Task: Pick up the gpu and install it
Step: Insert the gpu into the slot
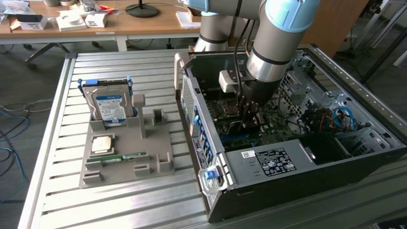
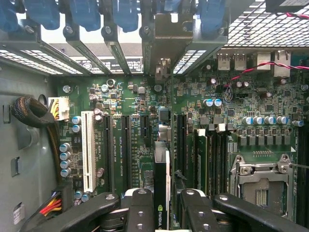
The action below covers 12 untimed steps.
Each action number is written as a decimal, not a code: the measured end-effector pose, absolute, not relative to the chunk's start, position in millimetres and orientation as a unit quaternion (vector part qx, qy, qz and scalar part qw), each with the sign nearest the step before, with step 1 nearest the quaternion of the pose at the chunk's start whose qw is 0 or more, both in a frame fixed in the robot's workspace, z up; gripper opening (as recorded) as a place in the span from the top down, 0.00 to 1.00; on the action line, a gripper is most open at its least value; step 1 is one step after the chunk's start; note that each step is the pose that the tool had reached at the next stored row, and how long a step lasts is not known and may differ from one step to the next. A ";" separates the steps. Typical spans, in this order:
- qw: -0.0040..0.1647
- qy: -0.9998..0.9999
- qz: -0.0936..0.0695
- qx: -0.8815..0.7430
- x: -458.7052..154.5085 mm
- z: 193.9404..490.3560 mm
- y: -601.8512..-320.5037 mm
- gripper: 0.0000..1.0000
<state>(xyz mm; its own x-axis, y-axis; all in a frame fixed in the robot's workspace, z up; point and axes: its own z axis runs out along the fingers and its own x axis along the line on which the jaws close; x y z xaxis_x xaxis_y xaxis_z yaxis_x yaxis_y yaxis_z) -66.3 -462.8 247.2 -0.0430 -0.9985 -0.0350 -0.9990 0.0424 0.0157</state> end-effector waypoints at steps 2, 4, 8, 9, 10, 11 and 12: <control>0.007 0.722 0.018 -0.692 -66.3 247.1 -462.8 0.74; 0.007 0.722 0.018 -0.692 -66.3 247.1 -462.8 0.74; 0.007 0.722 0.018 -0.692 -66.3 247.0 -462.8 0.74; 0.007 0.722 0.018 -0.692 -66.3 247.1 -462.8 0.74; 0.007 0.722 0.018 -0.692 -66.3 247.1 -462.8 0.74; 0.007 0.722 0.018 -0.692 -66.3 247.1 -462.8 0.74; 0.007 0.722 0.018 -0.692 -66.3 247.0 -462.8 0.74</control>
